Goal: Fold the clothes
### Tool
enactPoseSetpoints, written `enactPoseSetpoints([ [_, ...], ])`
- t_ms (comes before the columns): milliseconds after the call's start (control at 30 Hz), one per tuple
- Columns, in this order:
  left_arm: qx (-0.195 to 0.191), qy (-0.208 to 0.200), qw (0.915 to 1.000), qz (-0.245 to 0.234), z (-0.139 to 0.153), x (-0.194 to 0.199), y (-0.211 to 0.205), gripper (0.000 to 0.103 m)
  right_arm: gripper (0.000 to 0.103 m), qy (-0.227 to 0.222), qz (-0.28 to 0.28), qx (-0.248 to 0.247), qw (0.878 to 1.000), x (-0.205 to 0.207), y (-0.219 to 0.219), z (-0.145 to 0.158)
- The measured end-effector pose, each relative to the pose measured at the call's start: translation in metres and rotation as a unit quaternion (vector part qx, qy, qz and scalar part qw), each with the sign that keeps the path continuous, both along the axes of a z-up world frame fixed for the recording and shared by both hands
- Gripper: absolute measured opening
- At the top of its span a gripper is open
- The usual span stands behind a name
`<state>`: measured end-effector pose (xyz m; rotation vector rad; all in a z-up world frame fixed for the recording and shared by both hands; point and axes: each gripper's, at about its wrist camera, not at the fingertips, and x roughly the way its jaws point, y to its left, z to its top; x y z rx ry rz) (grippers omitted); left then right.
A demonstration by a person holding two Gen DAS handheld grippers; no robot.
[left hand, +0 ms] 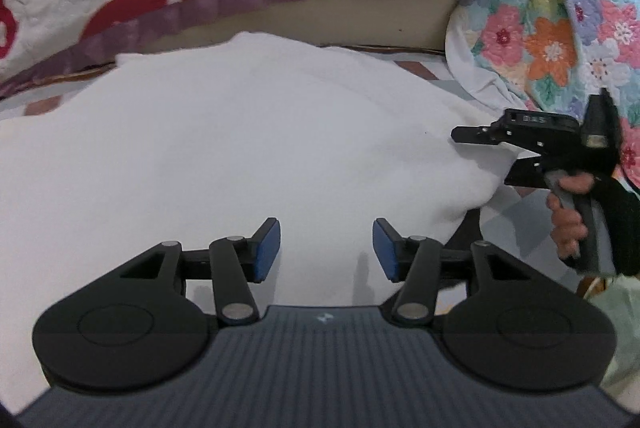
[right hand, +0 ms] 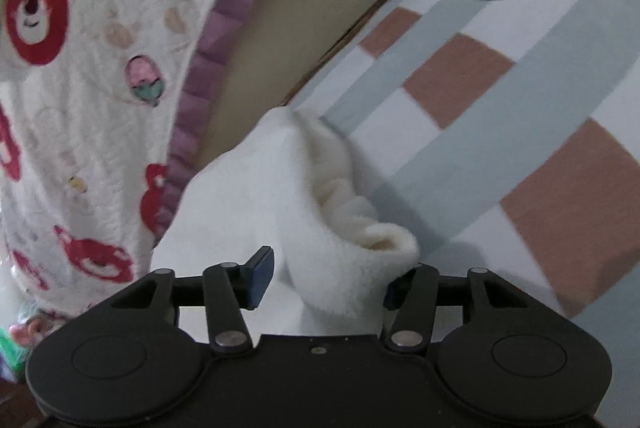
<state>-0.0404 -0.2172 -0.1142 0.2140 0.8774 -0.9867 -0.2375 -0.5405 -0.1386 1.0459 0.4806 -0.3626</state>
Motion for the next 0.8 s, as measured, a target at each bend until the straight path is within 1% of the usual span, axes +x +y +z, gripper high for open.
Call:
enactPoseSetpoints([
  [67, 0.015, 0.017, 0.9996, 0.015, -0.010, 0.005, -0.009, 0.052, 0.058, 0.017, 0.021, -0.036, 0.999, 0.005, 0.003, 0.008],
  [100, 0.023, 0.025, 0.9992, 0.022, -0.015, 0.008, -0.014, 0.052, 0.058, 0.020, 0.025, -0.043, 0.999, 0.007, 0.003, 0.010],
  [167, 0.020, 0.034, 0.9988, 0.030, -0.020, 0.011, -0.013, 0.052, 0.058, 0.026, 0.033, -0.055, 0.998, 0.010, 0.001, 0.012],
  [333, 0.015, 0.043, 0.9983, 0.037, -0.023, 0.013, -0.011, 0.052, 0.059, 0.004, 0.009, 0.008, 1.000, 0.006, 0.006, -0.008],
  [367, 0.015, 0.046, 0.9980, 0.040, -0.023, 0.015, -0.012, 0.052, 0.043, -0.006, 0.009, 0.011, 1.000, 0.006, 0.008, -0.009],
  [400, 0.015, 0.050, 0.9977, 0.043, -0.023, 0.016, -0.012, 0.052, 0.021, -0.011, 0.012, 0.012, 1.000, 0.008, 0.010, -0.006],
  [433, 0.015, 0.053, 0.9974, 0.046, -0.023, 0.017, -0.012, 0.052, 0.021, -0.017, 0.015, 0.011, 1.000, 0.010, 0.011, -0.003],
  [467, 0.024, 0.057, 0.9969, 0.049, -0.021, 0.018, -0.014, 0.052, 0.021, -0.033, 0.017, 0.000, 0.999, 0.011, 0.013, 0.007],
  [533, 0.032, 0.076, 0.9938, 0.074, -0.015, 0.022, -0.011, 0.052, 0.021, -0.066, 0.034, -0.035, 0.997, 0.018, 0.017, 0.033],
  [633, 0.017, 0.111, 0.9882, 0.104, -0.014, 0.025, -0.004, 0.052, 0.020, -0.105, 0.087, -0.096, 0.986, 0.040, 0.036, 0.082],
  [667, 0.014, 0.114, 0.9878, 0.105, -0.012, 0.026, -0.002, 0.052, 0.020, -0.118, 0.105, -0.116, 0.981, 0.047, 0.042, 0.098],
  [733, -0.002, 0.118, 0.9876, 0.103, -0.003, 0.029, 0.013, 0.050, 0.020, -0.140, 0.148, -0.137, 0.969, 0.065, 0.061, 0.123],
  [800, -0.023, 0.118, 0.9869, 0.108, 0.012, 0.033, 0.037, 0.050, 0.020, -0.151, 0.193, -0.132, 0.960, 0.088, 0.080, 0.142],
])
